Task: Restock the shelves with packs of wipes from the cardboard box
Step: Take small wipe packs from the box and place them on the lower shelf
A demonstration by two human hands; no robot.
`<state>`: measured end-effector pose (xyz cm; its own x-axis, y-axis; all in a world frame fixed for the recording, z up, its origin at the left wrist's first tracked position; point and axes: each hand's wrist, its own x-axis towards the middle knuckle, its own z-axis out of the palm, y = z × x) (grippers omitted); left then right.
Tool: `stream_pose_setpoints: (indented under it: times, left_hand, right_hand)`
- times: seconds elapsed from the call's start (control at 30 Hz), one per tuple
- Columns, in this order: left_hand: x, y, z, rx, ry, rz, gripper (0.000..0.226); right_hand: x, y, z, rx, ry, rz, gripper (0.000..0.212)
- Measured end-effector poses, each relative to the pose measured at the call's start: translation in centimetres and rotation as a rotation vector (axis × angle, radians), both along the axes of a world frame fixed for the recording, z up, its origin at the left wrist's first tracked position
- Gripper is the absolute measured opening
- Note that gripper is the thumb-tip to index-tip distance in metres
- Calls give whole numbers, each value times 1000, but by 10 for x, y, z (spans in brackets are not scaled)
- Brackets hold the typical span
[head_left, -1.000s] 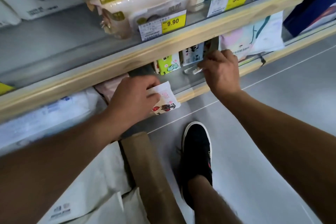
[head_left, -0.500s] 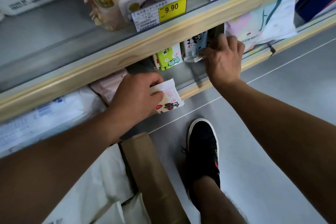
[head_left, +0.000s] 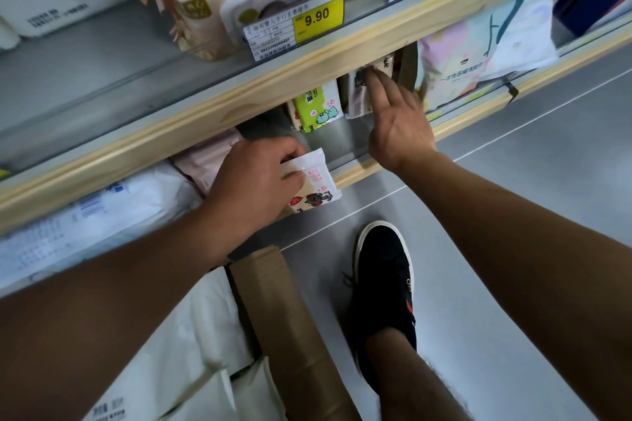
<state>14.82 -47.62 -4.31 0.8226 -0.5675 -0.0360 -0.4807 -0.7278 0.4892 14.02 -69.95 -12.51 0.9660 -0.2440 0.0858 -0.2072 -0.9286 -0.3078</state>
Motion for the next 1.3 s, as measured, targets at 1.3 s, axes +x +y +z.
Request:
stream_pose_setpoints:
  times: [1.3]
  left_hand:
    - [46,-93,-65,-94,-349,284,20]
  right_hand:
    - [-60,-2,-3,-55,174,45,74]
